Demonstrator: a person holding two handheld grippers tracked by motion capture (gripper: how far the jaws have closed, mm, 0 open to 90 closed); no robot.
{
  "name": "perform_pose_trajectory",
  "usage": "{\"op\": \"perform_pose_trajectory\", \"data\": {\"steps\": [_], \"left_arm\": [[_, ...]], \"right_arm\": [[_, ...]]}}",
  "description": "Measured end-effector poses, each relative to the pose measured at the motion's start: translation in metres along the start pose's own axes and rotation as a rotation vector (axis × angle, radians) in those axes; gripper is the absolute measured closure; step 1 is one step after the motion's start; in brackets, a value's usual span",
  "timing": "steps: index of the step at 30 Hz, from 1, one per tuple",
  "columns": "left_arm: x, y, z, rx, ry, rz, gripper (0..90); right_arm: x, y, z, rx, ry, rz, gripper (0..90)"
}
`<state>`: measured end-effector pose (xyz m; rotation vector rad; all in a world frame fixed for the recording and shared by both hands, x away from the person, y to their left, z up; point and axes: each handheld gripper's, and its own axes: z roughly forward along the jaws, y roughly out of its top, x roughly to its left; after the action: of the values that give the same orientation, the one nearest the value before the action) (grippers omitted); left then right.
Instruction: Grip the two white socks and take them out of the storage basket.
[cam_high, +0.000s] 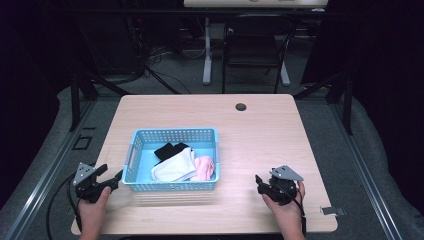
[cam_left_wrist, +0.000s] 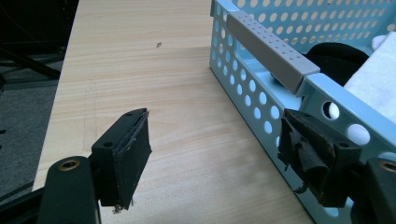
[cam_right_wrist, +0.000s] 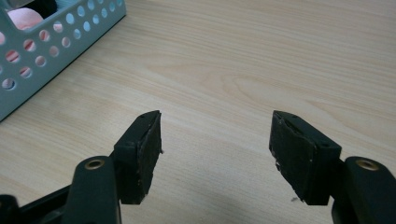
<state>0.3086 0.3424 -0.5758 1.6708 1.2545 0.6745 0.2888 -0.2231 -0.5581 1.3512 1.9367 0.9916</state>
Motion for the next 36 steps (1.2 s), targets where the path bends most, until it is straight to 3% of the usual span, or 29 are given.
{"op": "perform_pose_trajectory", "data": {"steps": [3,10,15,22,24,30,33,36], "left_arm": [[0.0,0.0,0.0,-0.001,-0.001,0.0,24.8],[0.0,0.0,-0.001,-0.006,0.0,-0.004,24.8],[0.0,0.0,-0.002,-0.006,-0.003,0.0,24.8],[0.0,0.0,-0.002,-0.009,-0.005,-0.001,24.8],[0.0,0.0,-0.003,-0.012,-0.004,-0.006,24.8],[-0.001,0.001,-0.001,-0.01,-0.01,-0.002,24.8],[0.0,0.001,-0.002,-0.015,-0.008,-0.01,24.8],[0.0,0.001,-0.002,-0.017,-0.008,-0.012,24.8]], "right_arm": [[0.001,0.0,0.001,0.006,-0.014,-0.01,33.7],[0.006,0.0,0.0,0.003,0.003,-0.023,39.2],[0.007,-0.002,0.002,0.04,0.037,-0.006,45.6],[0.005,0.0,-0.003,0.032,0.059,0.05,47.4],[0.005,0.001,-0.006,0.04,0.087,0.067,49.3],[0.01,0.011,-0.016,0.036,0.07,0.033,50.6],[0.015,0.021,-0.023,0.022,0.089,0.001,52.1],[0.017,0.028,-0.026,0.019,0.108,0.002,53.0]]}}
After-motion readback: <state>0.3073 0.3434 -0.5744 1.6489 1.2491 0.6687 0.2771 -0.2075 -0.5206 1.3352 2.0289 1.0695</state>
